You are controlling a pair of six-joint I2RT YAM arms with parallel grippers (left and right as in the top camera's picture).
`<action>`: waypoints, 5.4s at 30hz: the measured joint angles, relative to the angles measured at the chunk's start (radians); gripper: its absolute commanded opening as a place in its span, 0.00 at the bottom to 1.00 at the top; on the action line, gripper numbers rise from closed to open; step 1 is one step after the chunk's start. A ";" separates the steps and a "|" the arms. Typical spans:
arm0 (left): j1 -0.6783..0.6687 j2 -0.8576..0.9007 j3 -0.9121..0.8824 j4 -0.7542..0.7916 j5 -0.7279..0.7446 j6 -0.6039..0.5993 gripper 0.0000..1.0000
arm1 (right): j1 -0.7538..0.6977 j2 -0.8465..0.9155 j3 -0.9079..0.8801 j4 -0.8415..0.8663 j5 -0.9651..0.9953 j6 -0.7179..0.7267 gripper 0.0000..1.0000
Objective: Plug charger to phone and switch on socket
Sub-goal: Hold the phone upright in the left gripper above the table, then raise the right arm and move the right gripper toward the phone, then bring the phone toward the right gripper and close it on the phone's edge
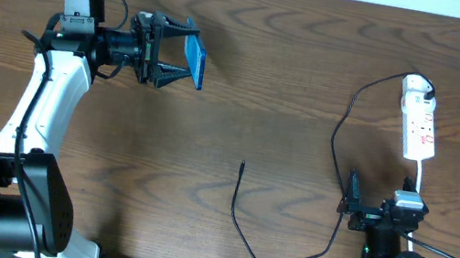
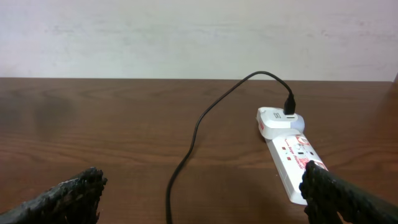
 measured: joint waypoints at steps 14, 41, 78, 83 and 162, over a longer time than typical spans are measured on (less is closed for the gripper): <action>0.000 0.000 0.000 0.000 -0.050 0.060 0.07 | 0.000 0.000 0.000 0.000 0.000 0.000 0.99; -0.043 0.000 0.000 0.000 -0.225 0.240 0.07 | 0.000 0.000 0.000 0.000 0.000 0.000 0.99; -0.046 0.000 0.000 0.259 -0.314 0.064 0.07 | 0.000 0.100 0.242 -0.148 -0.190 0.155 0.99; -0.046 0.000 0.000 0.259 -0.324 0.057 0.07 | 0.000 0.269 0.465 -0.253 -0.237 0.155 0.99; -0.230 0.000 0.000 0.304 -0.584 -0.131 0.07 | 0.379 1.217 0.799 0.187 -0.322 0.277 0.78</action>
